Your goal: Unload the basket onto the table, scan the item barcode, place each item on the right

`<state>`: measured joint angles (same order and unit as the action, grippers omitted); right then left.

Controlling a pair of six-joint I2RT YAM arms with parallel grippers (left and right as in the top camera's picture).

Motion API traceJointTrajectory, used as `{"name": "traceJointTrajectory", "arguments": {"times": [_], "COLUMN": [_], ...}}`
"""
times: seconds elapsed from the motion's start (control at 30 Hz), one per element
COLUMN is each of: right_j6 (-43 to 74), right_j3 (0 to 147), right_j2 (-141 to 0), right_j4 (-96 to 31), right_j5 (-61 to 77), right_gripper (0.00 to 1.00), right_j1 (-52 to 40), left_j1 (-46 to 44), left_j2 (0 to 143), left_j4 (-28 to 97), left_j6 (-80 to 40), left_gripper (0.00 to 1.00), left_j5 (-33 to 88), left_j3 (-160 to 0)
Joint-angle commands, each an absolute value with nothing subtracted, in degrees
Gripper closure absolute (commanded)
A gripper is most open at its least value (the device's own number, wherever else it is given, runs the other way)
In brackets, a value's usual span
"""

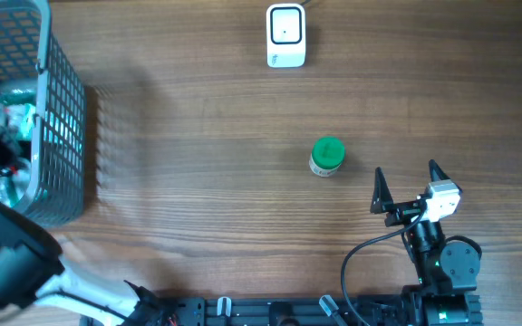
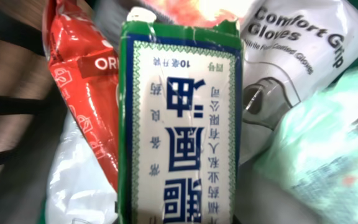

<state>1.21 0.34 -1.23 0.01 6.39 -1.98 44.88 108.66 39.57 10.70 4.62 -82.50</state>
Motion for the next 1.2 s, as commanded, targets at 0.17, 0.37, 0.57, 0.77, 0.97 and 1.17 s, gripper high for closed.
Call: {"name": "traceJointTrajectory", "arguments": {"times": [0.17,0.37,0.57,0.77,0.97,1.17], "right_j6": [1.10,1.10,1.10,1.10,1.10,1.10], "right_j3": [0.30,0.30,0.30,0.30,0.30,0.30], "right_j2": [-1.34,-1.34,-1.34,-1.34,-1.34,-1.34], "right_j4": [0.32,0.32,0.32,0.32,0.32,0.32], "right_j5": [5.87,5.89,5.87,5.89,5.89,5.89], "right_gripper": [0.00,0.00,0.00,0.00,0.00,0.00], "right_j1": [-2.07,-2.07,-2.07,-2.07,-2.07,-2.07], "left_j1": [45.36,42.83,31.38,14.50,-1.13,-15.88], "left_j2": [81.54,69.54,62.78,63.42,71.31,88.25], "left_j4": [38.35,36.62,39.97,49.39,57.69,57.54], "left_j6": [2.37,-0.97,-1.17,-6.72,-15.42,-20.38], "left_gripper": [0.96,0.96,0.96,0.96,0.96,0.96], "left_j5": [4.67,4.93,4.89,4.01,3.60,1.65], "left_j3": [-85.65,-85.65,-85.62,-85.62,-85.14,-81.69]}}
